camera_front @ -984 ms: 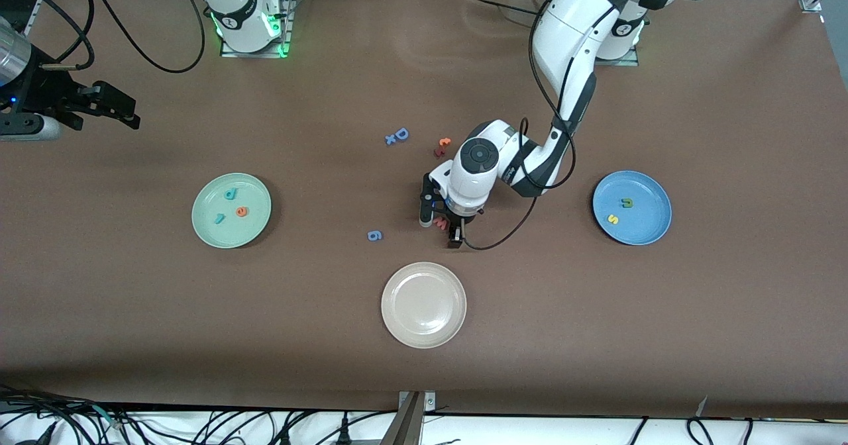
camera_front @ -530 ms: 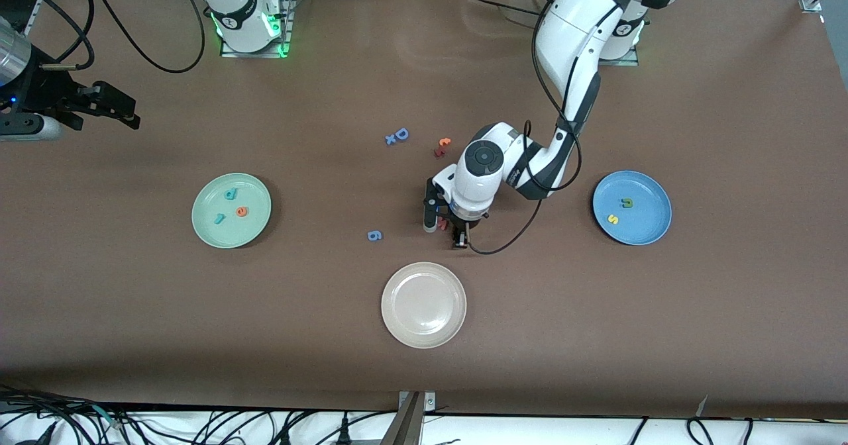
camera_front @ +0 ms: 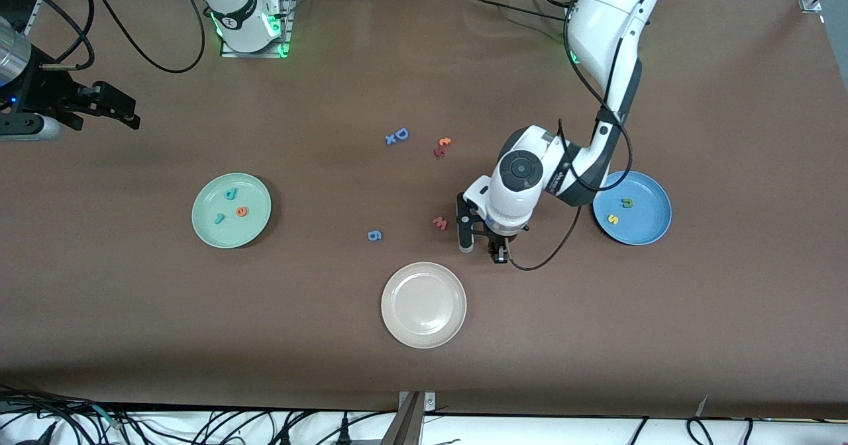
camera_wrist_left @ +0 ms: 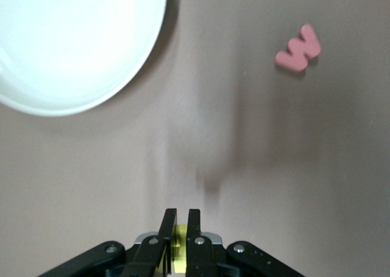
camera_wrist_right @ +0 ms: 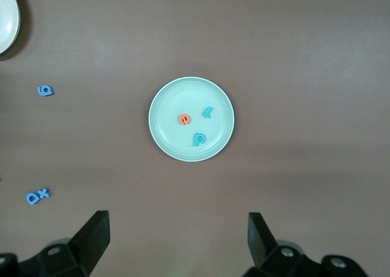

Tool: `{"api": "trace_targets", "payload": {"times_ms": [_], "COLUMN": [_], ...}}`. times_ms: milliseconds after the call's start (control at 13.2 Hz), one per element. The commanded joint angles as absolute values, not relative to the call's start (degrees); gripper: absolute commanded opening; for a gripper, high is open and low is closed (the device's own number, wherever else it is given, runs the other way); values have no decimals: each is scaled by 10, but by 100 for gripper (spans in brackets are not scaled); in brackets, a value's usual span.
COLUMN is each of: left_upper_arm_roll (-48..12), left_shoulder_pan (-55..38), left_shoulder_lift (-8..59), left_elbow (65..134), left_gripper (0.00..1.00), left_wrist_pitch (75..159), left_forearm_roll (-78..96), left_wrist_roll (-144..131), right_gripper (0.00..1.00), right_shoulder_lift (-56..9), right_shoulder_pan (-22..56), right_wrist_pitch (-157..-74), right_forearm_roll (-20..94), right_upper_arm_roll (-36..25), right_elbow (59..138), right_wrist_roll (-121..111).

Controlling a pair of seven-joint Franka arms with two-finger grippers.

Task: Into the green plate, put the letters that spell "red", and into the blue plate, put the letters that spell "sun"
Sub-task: 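Carry the yellow u with the left gripper to the blue plate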

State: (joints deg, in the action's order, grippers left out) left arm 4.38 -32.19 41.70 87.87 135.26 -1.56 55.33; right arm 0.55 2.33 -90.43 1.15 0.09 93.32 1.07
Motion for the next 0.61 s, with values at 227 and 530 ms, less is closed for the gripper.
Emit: {"api": "trace_targets", "payload": {"times_ms": [227,530], "left_upper_arm_roll": [111,167], "left_shoulder_pan": [-245,-214], "left_shoulder_lift": [338,334], "left_elbow": [893,939], "left_gripper": [3,1], "left_wrist_pitch": [1199,1119], "left_forearm_roll": [-19,56], "left_wrist_roll": [570,517], "right_gripper": [100,100], "right_shoulder_lift": [2,2], "right_shoulder_pan": [22,22], "right_wrist_pitch": [-900,-898], "right_forearm_roll": [19,19], "right_upper_arm_roll": [2,2], "right_elbow": [924,924], "right_wrist_roll": [4,4]}}
